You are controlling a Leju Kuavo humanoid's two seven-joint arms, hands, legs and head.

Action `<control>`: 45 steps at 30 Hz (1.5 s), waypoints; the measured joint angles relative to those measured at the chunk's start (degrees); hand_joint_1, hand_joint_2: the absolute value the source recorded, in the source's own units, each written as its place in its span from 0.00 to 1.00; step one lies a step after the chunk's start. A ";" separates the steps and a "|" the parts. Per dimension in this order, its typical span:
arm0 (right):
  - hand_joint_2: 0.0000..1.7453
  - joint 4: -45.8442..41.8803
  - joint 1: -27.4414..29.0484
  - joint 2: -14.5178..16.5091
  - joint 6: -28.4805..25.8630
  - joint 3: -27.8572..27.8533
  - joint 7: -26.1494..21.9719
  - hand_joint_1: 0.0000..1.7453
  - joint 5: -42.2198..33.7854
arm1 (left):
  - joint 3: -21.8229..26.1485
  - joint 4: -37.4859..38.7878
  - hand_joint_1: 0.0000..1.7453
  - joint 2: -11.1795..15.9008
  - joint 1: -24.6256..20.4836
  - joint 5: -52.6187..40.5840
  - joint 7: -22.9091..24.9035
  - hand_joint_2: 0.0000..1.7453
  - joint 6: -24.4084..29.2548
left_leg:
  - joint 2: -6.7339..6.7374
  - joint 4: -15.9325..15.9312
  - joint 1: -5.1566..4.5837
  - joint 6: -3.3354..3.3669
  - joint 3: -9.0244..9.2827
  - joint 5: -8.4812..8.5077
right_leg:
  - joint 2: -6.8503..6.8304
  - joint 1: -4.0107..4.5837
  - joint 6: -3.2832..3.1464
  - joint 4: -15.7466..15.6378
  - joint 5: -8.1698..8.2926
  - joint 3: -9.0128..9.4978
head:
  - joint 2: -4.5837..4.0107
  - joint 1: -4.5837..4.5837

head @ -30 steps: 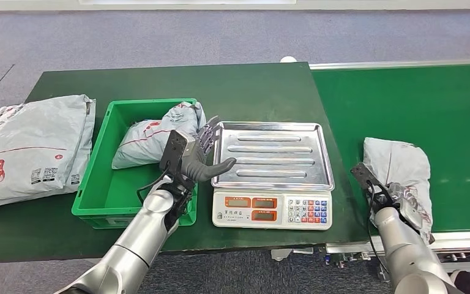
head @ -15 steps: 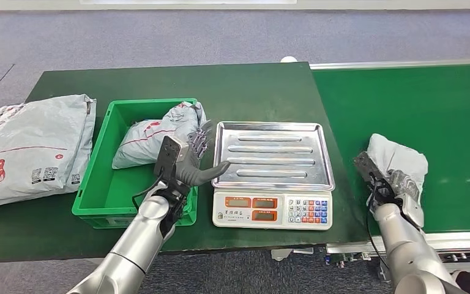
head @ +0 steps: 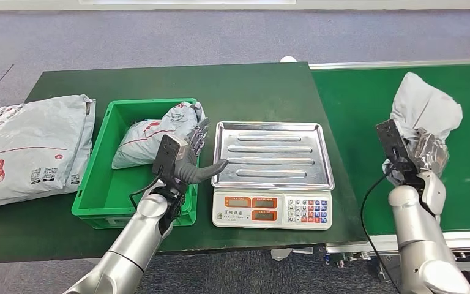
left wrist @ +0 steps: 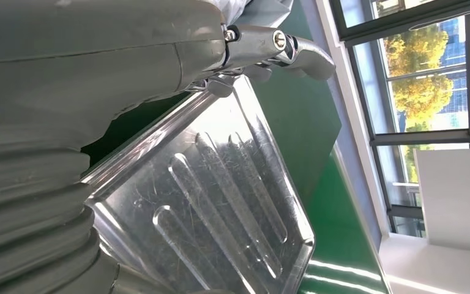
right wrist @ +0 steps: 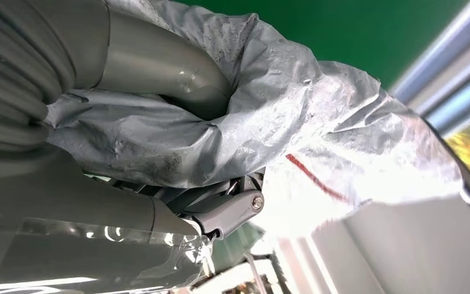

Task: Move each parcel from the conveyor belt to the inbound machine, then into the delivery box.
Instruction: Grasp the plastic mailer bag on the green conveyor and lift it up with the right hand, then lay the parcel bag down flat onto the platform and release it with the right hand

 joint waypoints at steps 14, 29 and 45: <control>1.00 -3.89 -3.10 0.73 4.00 12.65 -5.14 1.00 -7.22 | 0.00 2.12 0.00 0.13 -2.73 1.47 -1.19 1.00 0.04 | 0.09 -0.02 0.05 -0.04 0.01 0.03 | 0.10 0.05 -0.02 0.03 0.02 0.00 | 0.00 0.00; 1.00 -2.77 -4.47 8.57 10.70 30.15 -7.26 1.00 -16.42 | -0.48 5.12 0.00 -0.07 -5.34 2.99 -1.07 1.00 0.54 | 0.03 -0.01 0.15 -0.11 0.00 0.06 | 0.05 0.14 -0.05 0.01 0.01 0.00 | 0.00 -0.01; 1.00 -8.08 0.48 10.13 12.87 39.77 -7.27 0.03 -17.19 | -1.03 6.05 0.00 -0.07 -6.08 3.74 -0.96 1.00 1.11 | 0.06 -0.02 0.19 -0.15 0.01 0.04 | 0.08 0.19 -0.08 0.00 -0.01 -0.03 | 0.00 0.00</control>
